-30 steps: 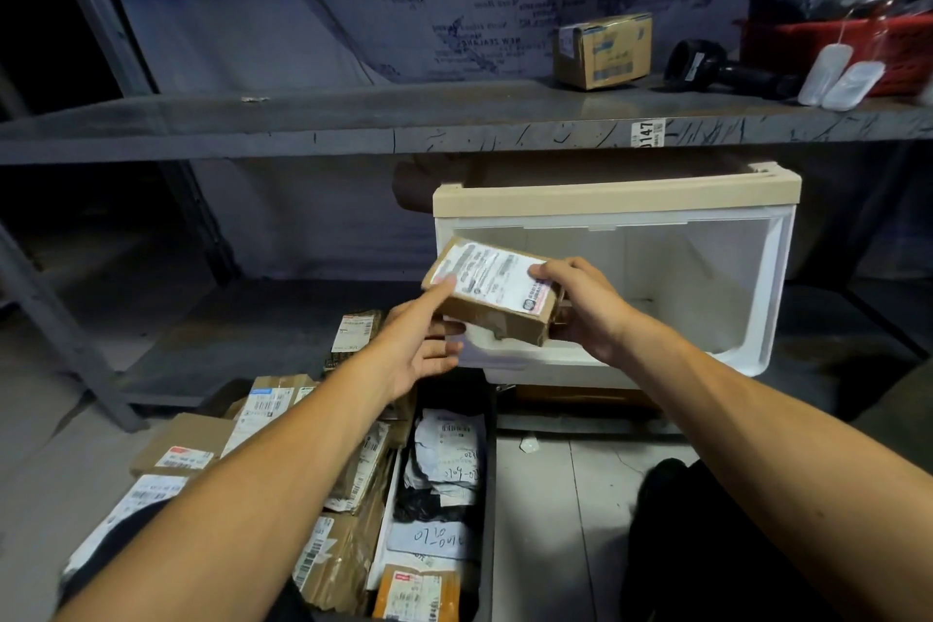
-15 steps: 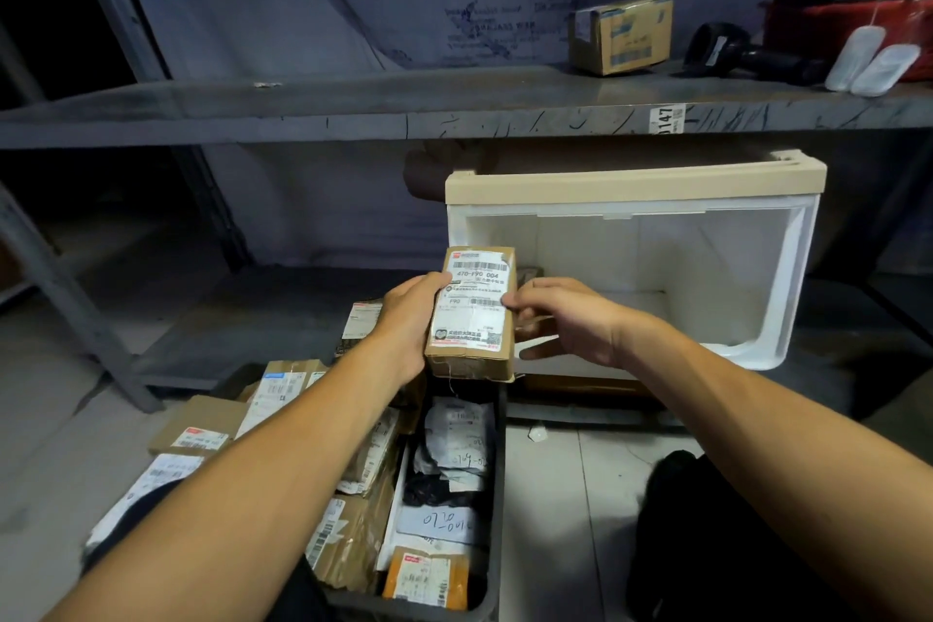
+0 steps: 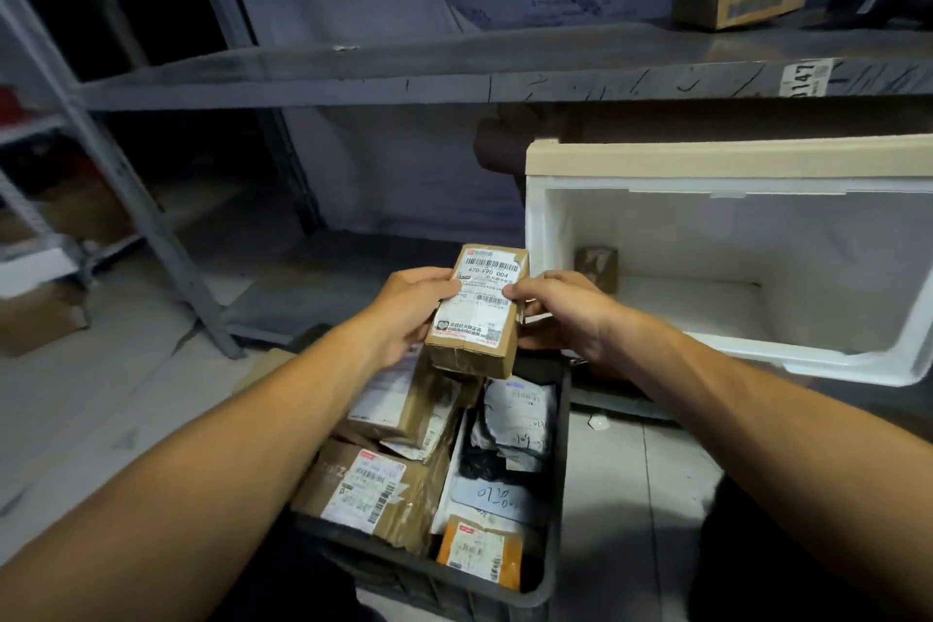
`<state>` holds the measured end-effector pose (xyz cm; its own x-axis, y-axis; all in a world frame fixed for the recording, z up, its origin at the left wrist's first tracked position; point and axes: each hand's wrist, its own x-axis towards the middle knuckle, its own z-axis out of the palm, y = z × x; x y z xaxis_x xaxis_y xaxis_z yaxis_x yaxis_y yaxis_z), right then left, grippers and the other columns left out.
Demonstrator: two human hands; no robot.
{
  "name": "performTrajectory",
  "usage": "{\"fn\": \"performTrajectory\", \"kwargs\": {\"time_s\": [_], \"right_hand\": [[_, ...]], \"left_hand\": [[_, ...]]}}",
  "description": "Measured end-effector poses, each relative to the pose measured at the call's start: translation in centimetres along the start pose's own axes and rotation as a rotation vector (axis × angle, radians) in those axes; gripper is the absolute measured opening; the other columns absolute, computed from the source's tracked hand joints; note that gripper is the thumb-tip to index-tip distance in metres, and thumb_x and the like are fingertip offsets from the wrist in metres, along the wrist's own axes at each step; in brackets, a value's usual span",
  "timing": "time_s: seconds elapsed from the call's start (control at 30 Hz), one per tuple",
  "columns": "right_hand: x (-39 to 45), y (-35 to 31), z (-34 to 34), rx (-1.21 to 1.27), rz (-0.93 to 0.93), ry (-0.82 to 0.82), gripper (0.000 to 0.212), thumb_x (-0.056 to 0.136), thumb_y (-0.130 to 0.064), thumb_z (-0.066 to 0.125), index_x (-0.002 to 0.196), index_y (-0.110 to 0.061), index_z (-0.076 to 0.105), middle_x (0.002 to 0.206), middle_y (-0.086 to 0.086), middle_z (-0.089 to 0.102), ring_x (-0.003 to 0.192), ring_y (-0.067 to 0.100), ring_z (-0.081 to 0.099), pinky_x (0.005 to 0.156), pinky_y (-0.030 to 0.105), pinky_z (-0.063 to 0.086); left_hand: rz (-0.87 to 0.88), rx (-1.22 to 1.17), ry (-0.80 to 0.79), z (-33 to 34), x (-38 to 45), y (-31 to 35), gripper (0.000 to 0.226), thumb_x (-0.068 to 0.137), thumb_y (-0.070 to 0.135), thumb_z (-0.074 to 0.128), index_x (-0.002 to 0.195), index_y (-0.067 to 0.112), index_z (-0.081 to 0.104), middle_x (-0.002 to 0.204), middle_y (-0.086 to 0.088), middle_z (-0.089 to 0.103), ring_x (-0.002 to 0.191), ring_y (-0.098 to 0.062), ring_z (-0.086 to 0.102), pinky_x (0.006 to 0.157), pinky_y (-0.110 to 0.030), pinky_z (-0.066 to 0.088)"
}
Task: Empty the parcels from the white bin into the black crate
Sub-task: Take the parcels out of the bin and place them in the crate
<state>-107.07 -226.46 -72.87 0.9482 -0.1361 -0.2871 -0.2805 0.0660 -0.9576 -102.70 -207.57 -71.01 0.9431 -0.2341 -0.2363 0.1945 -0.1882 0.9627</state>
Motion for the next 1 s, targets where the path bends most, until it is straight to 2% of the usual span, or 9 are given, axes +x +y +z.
{"fn": "performTrajectory", "kwargs": {"time_s": [0.13,0.27,0.33,0.4,0.5,0.63,0.77,0.87,1.0], "right_hand": [[1.7,-0.4,2.5,0.016,0.011,-0.023,0.032,0.088,-0.020,0.076,0.113,-0.007,0.060,0.074,0.004,0.070,0.064,0.019,0.072,0.064,0.036,0.062],[3.1,-0.8,5.6,0.048,-0.003,-0.063,0.034,0.089,-0.023,0.075,0.116,-0.008,0.059,0.078,0.005,0.075,0.071,0.020,0.076,0.060,0.032,0.058],[3.4,-0.5,7.4,0.036,0.013,-0.081,0.037,0.089,-0.023,0.075,0.119,-0.007,0.060,0.072,0.001,0.074,0.070,0.018,0.076,0.060,0.032,0.059],[4.0,0.1,9.0,0.013,0.036,-0.100,0.043,0.087,-0.025,0.076,0.123,-0.008,0.060,0.083,0.004,0.073,0.075,0.021,0.076,0.069,0.037,0.063],[4.5,1.2,11.7,-0.008,0.077,-0.134,0.046,0.086,-0.025,0.078,0.124,-0.008,0.059,0.103,0.011,0.070,0.083,0.023,0.076,0.071,0.038,0.064],[4.6,2.4,15.4,-0.033,0.123,-0.195,0.040,0.089,-0.022,0.075,0.123,-0.007,0.061,0.089,0.005,0.071,0.074,0.016,0.072,0.053,0.028,0.058],[4.8,3.4,18.7,-0.064,0.156,-0.241,0.040,0.088,-0.020,0.076,0.123,-0.007,0.063,0.085,0.005,0.075,0.063,0.015,0.073,0.050,0.025,0.054],[4.8,4.6,20.6,-0.115,0.161,-0.289,0.037,0.089,-0.018,0.074,0.122,-0.007,0.064,0.084,0.005,0.075,0.061,0.014,0.072,0.050,0.025,0.054],[4.2,5.6,21.9,-0.173,0.188,-0.330,0.030,0.091,-0.017,0.072,0.118,-0.008,0.062,0.082,0.004,0.078,0.071,0.017,0.076,0.057,0.027,0.058]], "left_hand": [[-0.017,0.057,0.007,-3.3,0.3,0.1,0.027,0.096,0.009,0.063,0.122,0.017,0.069,0.104,-0.007,0.077,0.090,-0.021,0.073,0.080,-0.034,0.057],[0.001,0.052,0.065,-6.2,0.8,0.4,0.024,0.095,0.007,0.063,0.115,0.020,0.069,0.097,-0.005,0.076,0.069,-0.012,0.069,0.055,-0.021,0.052],[-0.007,0.052,0.105,-7.5,0.9,-0.2,0.026,0.094,0.008,0.065,0.118,0.017,0.069,0.097,-0.007,0.076,0.075,-0.017,0.071,0.061,-0.024,0.053],[-0.033,0.055,0.141,-8.8,0.8,-1.2,0.029,0.092,0.009,0.067,0.121,0.016,0.068,0.099,-0.008,0.076,0.083,-0.021,0.070,0.070,-0.029,0.054],[-0.070,0.039,0.196,-10.9,0.1,-3.0,0.027,0.093,0.009,0.067,0.119,0.017,0.068,0.103,-0.008,0.075,0.079,-0.018,0.069,0.057,-0.021,0.051],[-0.137,-0.005,0.268,-13.9,-1.4,-5.4,0.027,0.093,0.012,0.067,0.120,0.018,0.066,0.099,-0.006,0.076,0.076,-0.017,0.071,0.064,-0.027,0.053],[-0.193,-0.072,0.327,-16.2,-3.1,-7.5,0.021,0.093,0.011,0.068,0.113,0.014,0.065,0.083,-0.002,0.077,0.063,-0.011,0.073,0.052,-0.027,0.057],[-0.256,-0.107,0.340,-17.1,-4.5,-9.2,0.013,0.095,0.012,0.066,0.105,0.018,0.063,0.072,0.004,0.077,0.066,-0.011,0.073,0.056,-0.026,0.057],[-0.321,-0.178,0.363,-17.4,-6.0,-11.3,0.020,0.094,0.015,0.067,0.112,0.017,0.060,0.090,-0.003,0.078,0.079,-0.018,0.075,0.046,-0.022,0.051]]}}
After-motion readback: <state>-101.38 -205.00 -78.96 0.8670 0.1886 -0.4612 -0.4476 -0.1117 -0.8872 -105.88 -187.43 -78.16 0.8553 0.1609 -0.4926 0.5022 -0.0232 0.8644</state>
